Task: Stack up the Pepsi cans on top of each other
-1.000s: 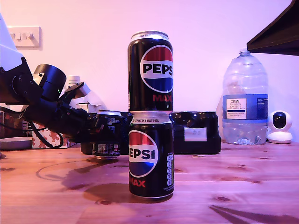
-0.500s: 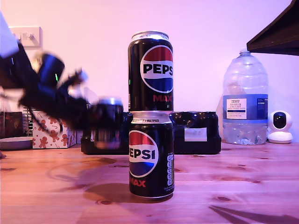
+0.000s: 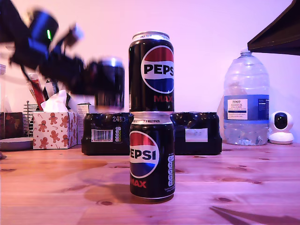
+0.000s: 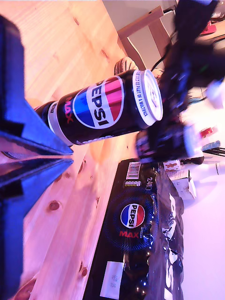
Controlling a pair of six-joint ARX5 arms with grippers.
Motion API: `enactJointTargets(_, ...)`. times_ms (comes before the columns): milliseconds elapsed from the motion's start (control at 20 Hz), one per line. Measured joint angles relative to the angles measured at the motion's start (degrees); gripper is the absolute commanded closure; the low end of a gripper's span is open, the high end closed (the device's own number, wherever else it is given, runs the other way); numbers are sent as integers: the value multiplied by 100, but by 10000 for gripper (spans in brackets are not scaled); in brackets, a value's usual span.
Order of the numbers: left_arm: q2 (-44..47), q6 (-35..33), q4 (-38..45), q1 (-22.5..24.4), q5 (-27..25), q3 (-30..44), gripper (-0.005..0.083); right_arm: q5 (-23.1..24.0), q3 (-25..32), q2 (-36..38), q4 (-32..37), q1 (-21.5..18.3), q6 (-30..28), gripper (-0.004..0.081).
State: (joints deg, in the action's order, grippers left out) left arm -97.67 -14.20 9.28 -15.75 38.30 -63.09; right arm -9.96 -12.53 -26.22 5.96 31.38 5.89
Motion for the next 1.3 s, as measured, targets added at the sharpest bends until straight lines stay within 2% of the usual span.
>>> enactJointTargets(450, 1272, -35, -1029, -330, 15, 0, 309, 0, 0, 0, 2, 0, 0, 783)
enactJointTargets(750, 2026, 210, -1360, -708, 24, 0, 309, 0, 0, 0, 37, 0, 0, 783)
enactJointTargets(950, 2081, 343, -1432, -1106, -15, 0, 309, -7, 0, 0, 46, 0, 0, 783)
enactJointTargets(1150, 2083, 350, -1445, -1427, -33, 0, 309, -391, 0, 20, 90, 0, -2, 783)
enactJointTargets(1300, 2083, 363, -1447, -1552, -33, 0, 309, -433, 0, 127, 142, 0, -2, 783)
